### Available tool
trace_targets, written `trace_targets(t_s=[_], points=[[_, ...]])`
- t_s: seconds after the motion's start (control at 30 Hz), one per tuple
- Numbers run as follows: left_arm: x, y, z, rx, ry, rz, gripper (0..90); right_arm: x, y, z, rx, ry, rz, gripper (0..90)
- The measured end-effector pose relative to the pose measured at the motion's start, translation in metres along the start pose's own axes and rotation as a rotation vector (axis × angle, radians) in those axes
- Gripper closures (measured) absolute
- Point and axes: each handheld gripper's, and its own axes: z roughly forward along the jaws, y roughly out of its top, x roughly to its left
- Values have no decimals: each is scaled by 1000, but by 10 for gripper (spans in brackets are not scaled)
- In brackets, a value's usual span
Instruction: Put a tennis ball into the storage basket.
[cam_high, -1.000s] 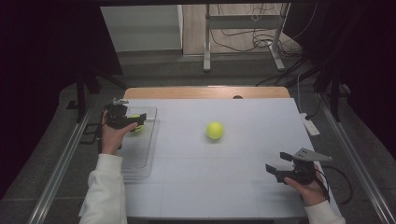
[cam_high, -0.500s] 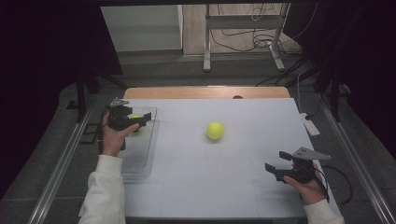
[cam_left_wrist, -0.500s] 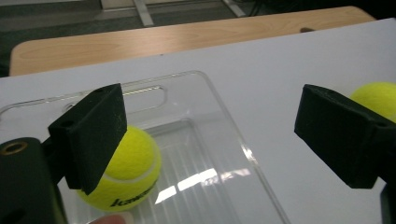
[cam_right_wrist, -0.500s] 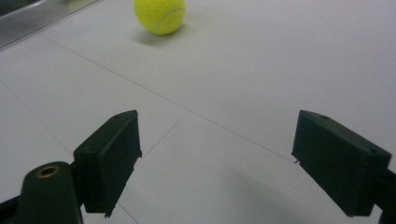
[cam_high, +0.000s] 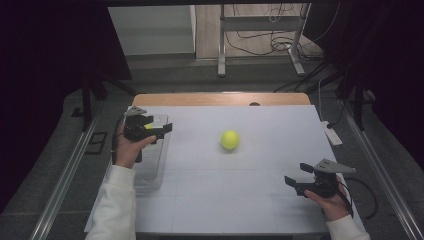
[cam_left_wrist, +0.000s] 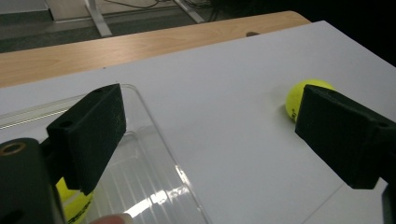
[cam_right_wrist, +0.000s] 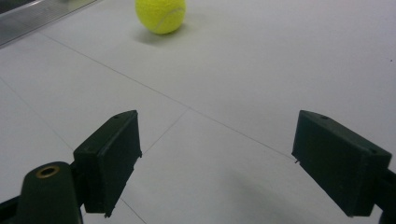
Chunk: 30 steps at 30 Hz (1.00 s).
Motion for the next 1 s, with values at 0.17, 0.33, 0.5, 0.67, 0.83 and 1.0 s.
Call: trace_targets(t_s=[0.17, 0.33, 0.5, 0.67, 0.83, 1.0], points=[[-7, 1, -2, -7, -19, 9, 95, 1, 0, 0, 3, 0, -3, 152], [-13, 2, -1, -8, -32, 44, 96, 1, 0, -1, 0, -3, -5, 152], [-18, 2, 3, -2, -54, 52, 96, 1, 0, -2, -1, -6, -9, 152], [-23, 2, 7, 10, -65, 61, 98, 1, -1, -2, 1, -7, -10, 152], [-29, 2, 8, 11, -71, 70, 99, 1, -1, -1, 2, -7, -13, 153], [-32, 4, 8, 4, -86, 78, 100, 1, -1, -2, 1, -7, -13, 152]])
